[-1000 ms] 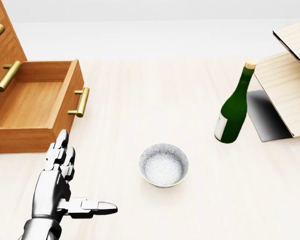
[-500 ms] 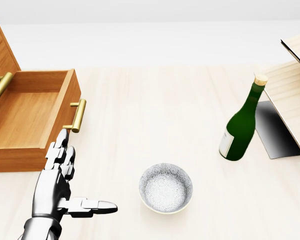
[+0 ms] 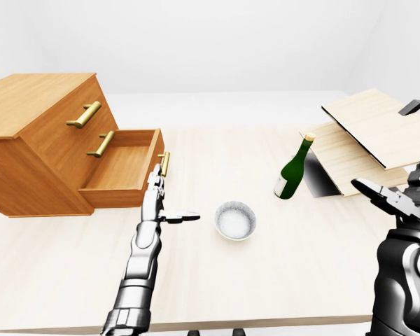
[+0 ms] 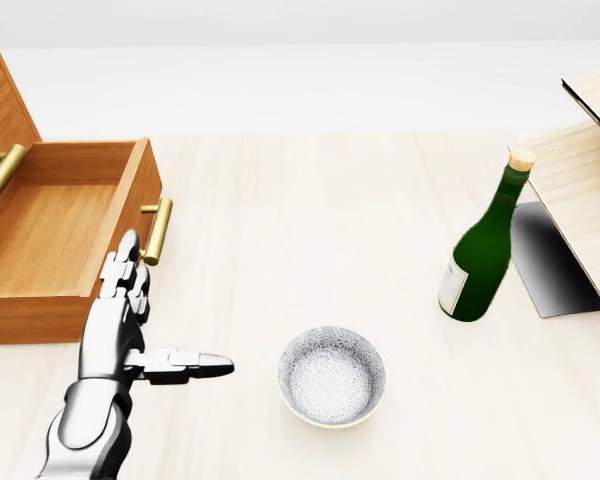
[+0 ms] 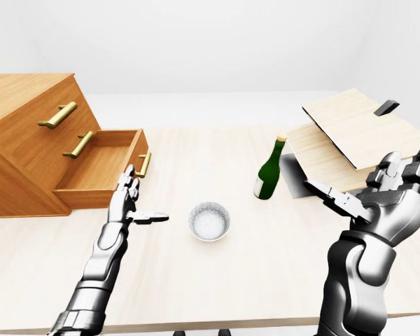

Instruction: Close the bottom drawer of the cabinet.

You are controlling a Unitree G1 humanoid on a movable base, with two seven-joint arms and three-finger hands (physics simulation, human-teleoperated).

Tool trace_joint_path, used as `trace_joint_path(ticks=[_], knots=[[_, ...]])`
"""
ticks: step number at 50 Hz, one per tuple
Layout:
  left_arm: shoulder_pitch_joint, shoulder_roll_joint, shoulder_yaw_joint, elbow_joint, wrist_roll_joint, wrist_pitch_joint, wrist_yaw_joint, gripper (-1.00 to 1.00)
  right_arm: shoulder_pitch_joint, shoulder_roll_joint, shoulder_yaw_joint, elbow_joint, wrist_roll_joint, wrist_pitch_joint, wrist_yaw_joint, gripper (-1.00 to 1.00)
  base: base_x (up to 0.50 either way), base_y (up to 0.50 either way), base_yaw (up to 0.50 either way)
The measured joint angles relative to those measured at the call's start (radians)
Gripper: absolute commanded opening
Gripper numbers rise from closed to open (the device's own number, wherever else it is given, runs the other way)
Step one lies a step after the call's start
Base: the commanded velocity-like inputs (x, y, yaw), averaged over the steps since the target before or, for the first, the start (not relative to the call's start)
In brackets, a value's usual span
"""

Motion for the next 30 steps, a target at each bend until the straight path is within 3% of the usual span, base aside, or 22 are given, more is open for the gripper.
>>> trace_joint_path(ticks=[7, 16, 30], knots=[[-0.109, 0.018, 0.005, 0.125, 0.006, -0.023, 0.017, 1.00, 0.001, 0.002, 0.002, 0.005, 0.000, 0.000, 0.007, 1.00, 0.00, 0.00, 0.00], [-0.235, 0.042, 0.013, 0.301, 0.014, -0.023, 0.028, 1.00, 0.001, 0.001, 0.005, 0.006, 0.002, 0.000, 0.009, 1.00, 0.00, 0.00, 0.00], [-0.363, 0.068, 0.026, 0.566, 0.010, -0.023, 0.029, 1.00, 0.003, 0.004, 0.007, 0.008, 0.000, 0.000, 0.016, 1.00, 0.00, 0.00, 0.00]])
